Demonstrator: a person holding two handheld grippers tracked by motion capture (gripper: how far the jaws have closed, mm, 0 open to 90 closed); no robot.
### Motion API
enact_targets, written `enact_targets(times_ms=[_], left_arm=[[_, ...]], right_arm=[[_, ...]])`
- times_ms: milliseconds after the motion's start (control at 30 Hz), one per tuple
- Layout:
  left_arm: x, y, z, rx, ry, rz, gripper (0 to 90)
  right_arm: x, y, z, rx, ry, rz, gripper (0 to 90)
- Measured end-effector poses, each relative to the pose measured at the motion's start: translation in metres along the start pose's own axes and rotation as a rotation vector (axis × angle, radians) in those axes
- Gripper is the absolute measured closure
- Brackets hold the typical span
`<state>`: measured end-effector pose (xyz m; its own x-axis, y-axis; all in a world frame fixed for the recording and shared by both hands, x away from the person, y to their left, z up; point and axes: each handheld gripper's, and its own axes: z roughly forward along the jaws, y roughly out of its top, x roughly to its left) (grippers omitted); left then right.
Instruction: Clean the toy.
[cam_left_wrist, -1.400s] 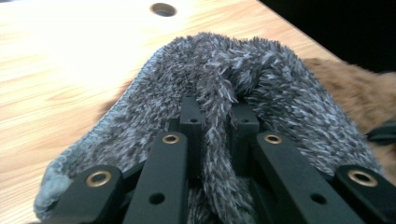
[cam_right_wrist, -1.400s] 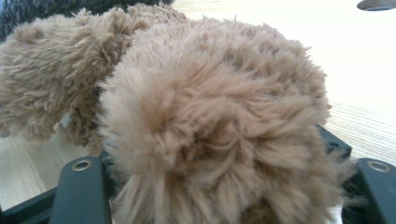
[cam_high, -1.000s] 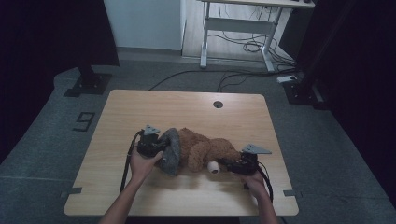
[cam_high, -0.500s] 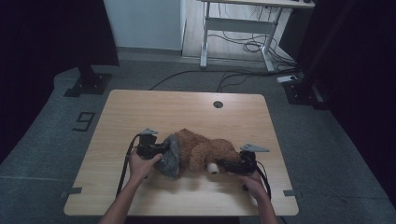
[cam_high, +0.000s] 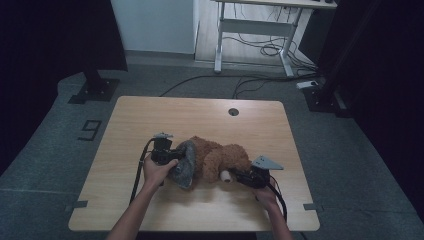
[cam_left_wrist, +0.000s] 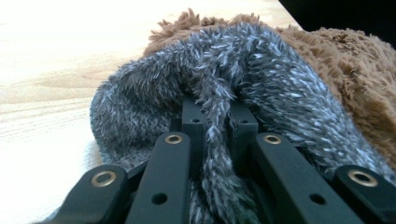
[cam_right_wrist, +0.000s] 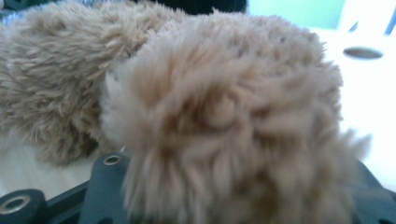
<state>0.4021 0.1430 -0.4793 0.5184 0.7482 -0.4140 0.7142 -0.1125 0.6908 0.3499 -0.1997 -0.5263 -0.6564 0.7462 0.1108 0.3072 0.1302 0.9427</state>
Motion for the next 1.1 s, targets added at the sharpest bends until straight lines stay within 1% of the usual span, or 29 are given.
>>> enact_targets(times_ms=[67, 133, 167, 200, 233, 267, 367, 433, 500, 567, 600, 667, 767, 833, 867, 900, 967, 1033, 1067, 1100], left_arm=[[0.001, 0.005, 0.000, 0.001, 0.016, 0.007, 80.4], [0.002, 0.012, 0.001, 0.001, 0.043, 0.009, 80.5], [0.005, 0.015, 0.002, 0.001, 0.056, 0.003, 80.4], [0.008, 0.016, 0.002, -0.001, 0.059, -0.005, 80.3], [0.011, 0.017, 0.002, -0.005, 0.061, -0.017, 80.3], [0.013, 0.017, 0.003, -0.004, 0.061, -0.021, 80.2], [0.013, 0.010, 0.002, -0.018, 0.049, -0.017, 80.0], [0.009, 0.006, 0.002, -0.024, 0.037, -0.010, 79.8], [0.002, 0.002, 0.000, -0.029, 0.033, 0.010, 79.7], [-0.004, 0.001, -0.004, -0.031, 0.035, 0.028, 79.3], [-0.007, 0.002, -0.007, -0.032, 0.035, 0.036, 78.9], [-0.013, 0.006, -0.016, -0.054, 0.037, 0.048, 78.4], [-0.024, 0.022, -0.026, -0.083, 0.039, 0.084, 78.3], [-0.032, 0.034, -0.027, -0.101, 0.045, 0.102, 78.3], [-0.037, 0.042, -0.025, -0.104, 0.050, 0.110, 78.2], [-0.039, 0.046, -0.022, -0.104, 0.051, 0.116, 78.0], [-0.045, 0.055, -0.011, -0.086, 0.061, 0.123, 77.7], [-0.049, 0.056, 0.006, -0.049, 0.081, 0.133, 77.4], [-0.050, 0.054, 0.014, -0.030, 0.092, 0.140, 77.2], [-0.050, 0.050, 0.021, -0.026, 0.102, 0.144, 77.3]], right_arm=[[0.001, 0.004, 0.004, -0.034, -0.016, -0.016, 44.6], [0.001, 0.010, 0.012, -0.068, -0.033, -0.039, 44.6], [0.001, 0.014, 0.016, -0.083, -0.040, -0.045, 44.6], [0.000, 0.018, 0.021, -0.093, -0.049, -0.060, 44.5], [-0.002, 0.020, 0.024, -0.096, -0.053, -0.066, 44.4], [-0.005, 0.021, 0.029, -0.090, -0.053, -0.070, 43.7], [-0.013, 0.019, 0.032, -0.068, -0.050, -0.059, 41.4], [-0.020, 0.014, 0.030, -0.032, -0.038, -0.033, 38.0], [-0.026, 0.009, 0.026, 0.008, -0.036, -0.006, 35.3], [-0.028, 0.003, 0.021, 0.021, -0.025, 0.005, 34.6], [-0.029, 0.002, 0.019, 0.023, -0.023, 0.001, 34.7], [-0.027, -0.001, 0.014, 0.030, -0.016, -0.015, 35.0], [-0.026, -0.006, 0.010, 0.019, -0.018, -0.046, 35.3], [-0.024, -0.007, 0.008, 0.017, -0.022, -0.061, 35.3], [-0.023, -0.008, 0.007, 0.017, -0.024, -0.063, 35.3], [-0.022, -0.009, 0.006, 0.018, -0.024, -0.068, 35.3], [-0.021, -0.010, 0.004, 0.018, -0.021, -0.071, 35.3], [-0.022, -0.012, 0.002, 0.010, -0.016, -0.066, 34.9], [-0.022, -0.013, 0.002, 0.006, -0.012, -0.057, 34.5], [-0.023, -0.014, 0.000, 0.004, -0.010, -0.047, 33.7]])
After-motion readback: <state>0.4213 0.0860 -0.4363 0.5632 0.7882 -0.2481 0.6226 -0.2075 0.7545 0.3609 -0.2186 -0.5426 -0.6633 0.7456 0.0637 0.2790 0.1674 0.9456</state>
